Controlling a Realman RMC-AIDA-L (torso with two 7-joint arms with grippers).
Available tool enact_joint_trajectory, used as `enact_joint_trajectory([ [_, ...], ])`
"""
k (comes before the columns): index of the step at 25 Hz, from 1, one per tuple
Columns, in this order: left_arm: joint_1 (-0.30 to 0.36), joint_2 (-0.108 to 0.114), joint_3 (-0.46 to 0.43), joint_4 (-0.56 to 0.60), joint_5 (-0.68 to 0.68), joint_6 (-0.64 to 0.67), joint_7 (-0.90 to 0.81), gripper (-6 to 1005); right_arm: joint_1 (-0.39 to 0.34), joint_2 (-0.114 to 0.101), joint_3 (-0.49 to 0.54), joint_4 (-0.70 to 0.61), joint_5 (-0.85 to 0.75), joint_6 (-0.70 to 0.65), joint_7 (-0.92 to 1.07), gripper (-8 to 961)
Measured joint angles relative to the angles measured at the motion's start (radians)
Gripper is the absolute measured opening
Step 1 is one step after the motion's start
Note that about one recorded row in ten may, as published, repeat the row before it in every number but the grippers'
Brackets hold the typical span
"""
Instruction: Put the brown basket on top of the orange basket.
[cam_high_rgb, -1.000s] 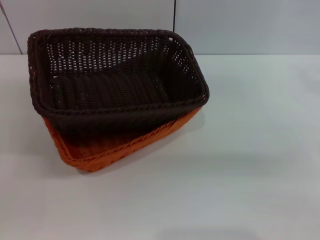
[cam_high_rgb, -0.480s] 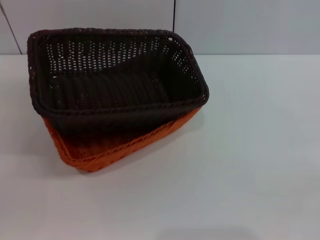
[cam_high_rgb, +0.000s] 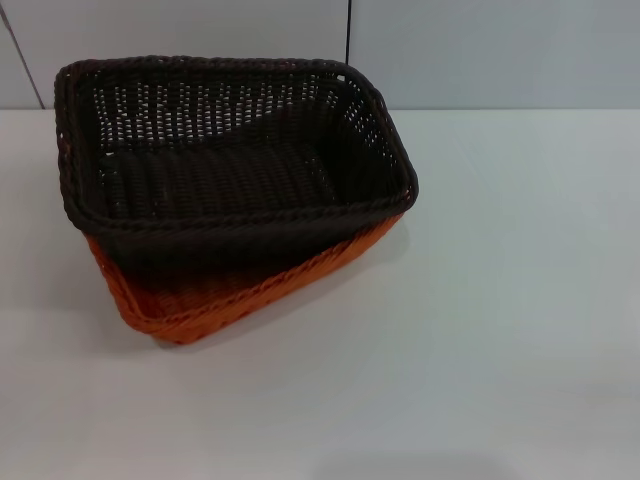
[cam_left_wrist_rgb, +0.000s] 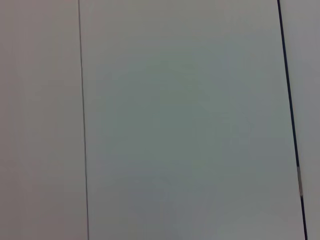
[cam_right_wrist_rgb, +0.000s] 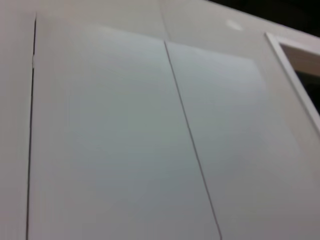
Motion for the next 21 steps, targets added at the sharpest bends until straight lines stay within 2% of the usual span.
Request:
enact_joint_trajectory([
  [3, 0.003, -0.001, -0.004, 0.003, -0.004, -0.009, -0.001, 781, 0.019, 0.0, 0.007, 0.007, -0.003, 0.002, -0.001, 752],
  [8, 0.004, -0.002, -0.007, 0.003, -0.005, -0.01, -0.009, 783, 0.037, 0.0, 0.013, 0.01, 0.0, 0.003, -0.002, 813],
  [21, -0.001, -0.002, -0.004, 0.003, -0.005, -0.011, -0.002, 785, 0.03, 0.004, 0.014, 0.031, -0.002, -0.04, 0.003, 813],
])
